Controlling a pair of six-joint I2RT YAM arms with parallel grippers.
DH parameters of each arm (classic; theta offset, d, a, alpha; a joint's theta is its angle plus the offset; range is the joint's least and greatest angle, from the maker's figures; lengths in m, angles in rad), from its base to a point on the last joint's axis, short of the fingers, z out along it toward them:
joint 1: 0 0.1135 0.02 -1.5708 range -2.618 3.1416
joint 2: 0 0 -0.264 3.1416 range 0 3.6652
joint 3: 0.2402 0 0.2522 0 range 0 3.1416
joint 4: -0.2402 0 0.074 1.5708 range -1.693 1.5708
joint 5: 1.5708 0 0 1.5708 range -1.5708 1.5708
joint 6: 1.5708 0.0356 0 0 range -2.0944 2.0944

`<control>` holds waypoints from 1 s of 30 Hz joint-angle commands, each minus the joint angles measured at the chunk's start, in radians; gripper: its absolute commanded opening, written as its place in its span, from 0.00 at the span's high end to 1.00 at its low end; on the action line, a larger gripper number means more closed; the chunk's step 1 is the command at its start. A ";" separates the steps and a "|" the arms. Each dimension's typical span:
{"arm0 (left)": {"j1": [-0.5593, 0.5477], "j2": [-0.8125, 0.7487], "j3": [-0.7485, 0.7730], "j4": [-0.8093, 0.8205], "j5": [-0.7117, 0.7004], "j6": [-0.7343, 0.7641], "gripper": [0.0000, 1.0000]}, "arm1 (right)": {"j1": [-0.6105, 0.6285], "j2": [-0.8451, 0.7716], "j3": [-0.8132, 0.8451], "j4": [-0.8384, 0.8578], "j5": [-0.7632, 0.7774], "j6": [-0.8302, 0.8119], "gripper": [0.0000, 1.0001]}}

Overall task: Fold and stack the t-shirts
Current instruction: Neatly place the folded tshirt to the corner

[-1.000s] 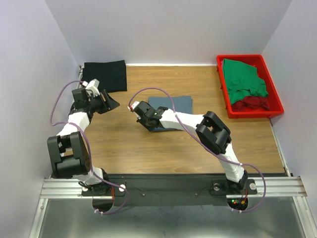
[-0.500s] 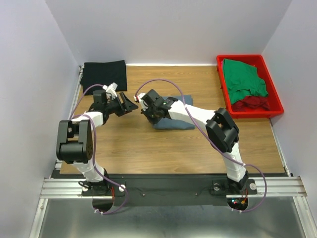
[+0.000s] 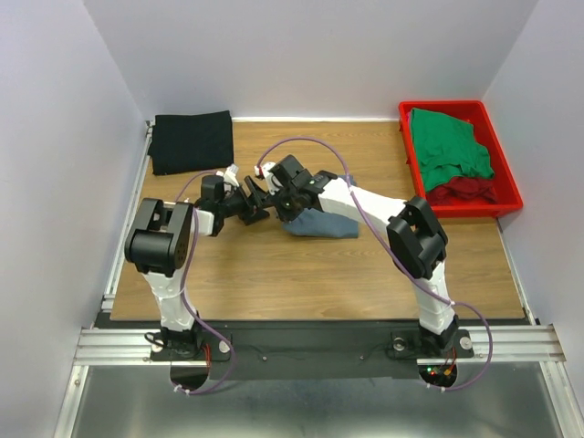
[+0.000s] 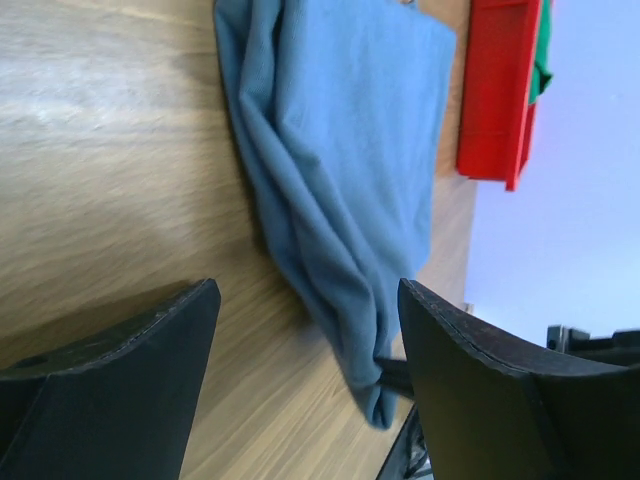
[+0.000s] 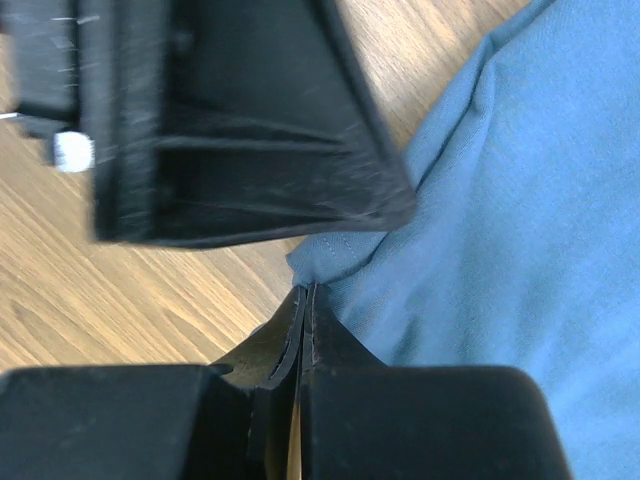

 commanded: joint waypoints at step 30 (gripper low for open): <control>-0.138 0.221 0.204 0.233 -0.243 -0.341 0.33 | -0.030 -0.018 0.131 0.033 -0.051 0.093 0.99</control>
